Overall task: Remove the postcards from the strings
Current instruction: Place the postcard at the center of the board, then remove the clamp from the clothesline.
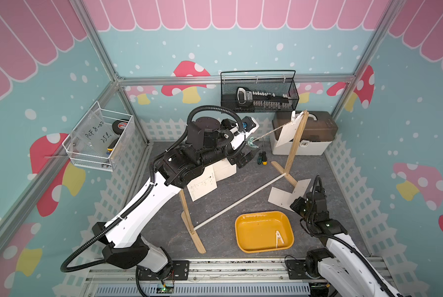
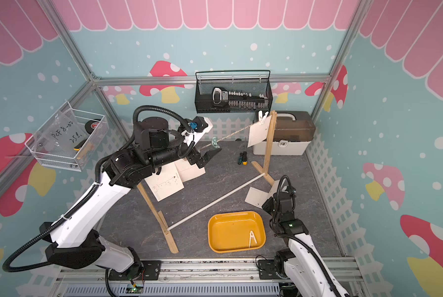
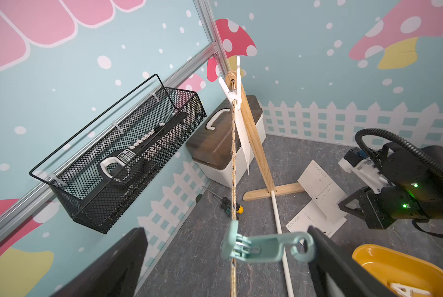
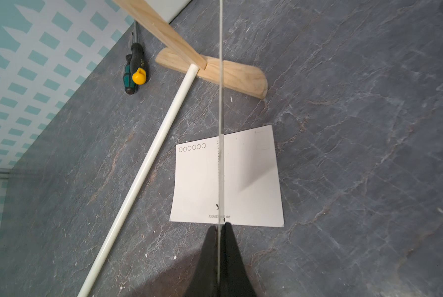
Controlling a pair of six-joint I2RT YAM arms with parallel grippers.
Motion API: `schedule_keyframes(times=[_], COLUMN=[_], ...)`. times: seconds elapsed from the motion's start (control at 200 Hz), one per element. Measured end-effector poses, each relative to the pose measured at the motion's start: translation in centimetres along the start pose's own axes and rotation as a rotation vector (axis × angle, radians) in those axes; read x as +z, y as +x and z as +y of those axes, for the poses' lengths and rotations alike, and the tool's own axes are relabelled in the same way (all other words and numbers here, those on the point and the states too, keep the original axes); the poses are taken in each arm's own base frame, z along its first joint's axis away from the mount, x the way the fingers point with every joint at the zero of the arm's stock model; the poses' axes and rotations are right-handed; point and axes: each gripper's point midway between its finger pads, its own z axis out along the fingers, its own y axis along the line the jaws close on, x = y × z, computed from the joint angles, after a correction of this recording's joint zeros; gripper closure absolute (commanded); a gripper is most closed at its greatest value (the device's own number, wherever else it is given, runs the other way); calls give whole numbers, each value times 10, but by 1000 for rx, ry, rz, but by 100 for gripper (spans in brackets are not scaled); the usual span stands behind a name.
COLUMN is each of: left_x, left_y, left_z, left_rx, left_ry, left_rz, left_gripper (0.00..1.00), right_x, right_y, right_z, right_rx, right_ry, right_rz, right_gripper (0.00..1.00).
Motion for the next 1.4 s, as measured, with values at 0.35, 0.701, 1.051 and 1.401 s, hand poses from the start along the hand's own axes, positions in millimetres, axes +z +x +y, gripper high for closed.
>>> schedule_keyframes(times=[0.35, 0.701, 1.051, 1.401], left_x=[-6, -10, -48, -74], left_y=[-3, -12, -40, -38], left_z=[1, 5, 16, 14], left_rx=[5, 1, -11, -51], left_ry=[-13, -36, -94, -105], left_rz=[-32, -75, -210, -252], left_gripper=[0, 0, 1, 0], right_x=[4, -53, -144, -195], right_y=[17, -37, -128, -117], right_z=[-26, -3, 192, 296], right_rx=[109, 77, -339, -463], right_ry=[92, 34, -748, -1296], right_rz=[50, -130, -404, -390], right_gripper=[47, 37, 36, 21])
